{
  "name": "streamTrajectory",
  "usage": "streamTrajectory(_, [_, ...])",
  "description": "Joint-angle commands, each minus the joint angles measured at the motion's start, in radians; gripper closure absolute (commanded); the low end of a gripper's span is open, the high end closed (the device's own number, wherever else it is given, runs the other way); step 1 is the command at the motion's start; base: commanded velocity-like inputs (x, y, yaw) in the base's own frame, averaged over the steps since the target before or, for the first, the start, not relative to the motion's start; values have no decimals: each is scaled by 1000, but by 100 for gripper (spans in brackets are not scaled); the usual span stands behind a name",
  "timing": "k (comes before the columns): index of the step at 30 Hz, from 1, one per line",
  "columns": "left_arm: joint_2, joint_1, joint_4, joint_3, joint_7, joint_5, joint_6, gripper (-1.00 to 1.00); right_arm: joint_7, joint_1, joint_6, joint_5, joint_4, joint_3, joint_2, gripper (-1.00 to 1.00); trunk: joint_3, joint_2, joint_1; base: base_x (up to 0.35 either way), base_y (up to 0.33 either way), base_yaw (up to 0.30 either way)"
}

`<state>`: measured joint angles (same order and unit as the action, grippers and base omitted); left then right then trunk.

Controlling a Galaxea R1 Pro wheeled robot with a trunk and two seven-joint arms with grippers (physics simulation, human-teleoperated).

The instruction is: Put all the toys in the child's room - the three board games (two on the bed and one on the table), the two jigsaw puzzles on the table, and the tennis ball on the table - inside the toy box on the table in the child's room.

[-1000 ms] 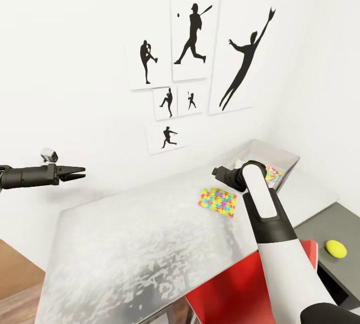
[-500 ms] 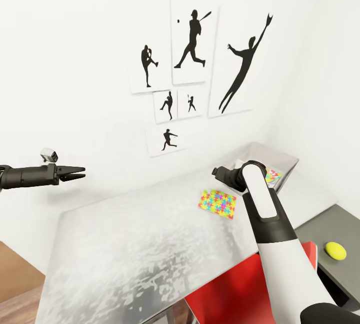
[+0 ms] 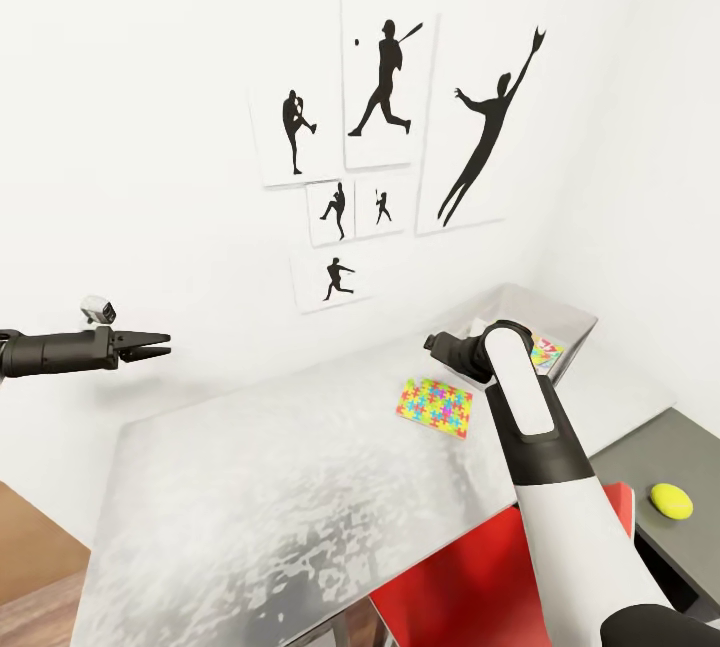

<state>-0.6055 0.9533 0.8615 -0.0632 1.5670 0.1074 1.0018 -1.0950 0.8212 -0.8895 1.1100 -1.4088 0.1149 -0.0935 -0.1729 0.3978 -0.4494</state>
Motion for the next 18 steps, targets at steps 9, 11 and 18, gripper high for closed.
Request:
streamTrajectory(9, [-3,1,22,1,4,0,21,-100,-12,4,-7,7,18,-1,0,-100,-2,2,-1,0,0,0])
streamTrajectory(11, [-9,1,23,1,4,0,23,-100,-13,4,-7,7,29,-1,0,-100,-2,2,-1,0,0,0])
streamTrajectory(18, [-16,1,25,1,4,7,27,-100,-14,4,2,4,54,-1,0,-100,-2,2,-1,0,0,0])
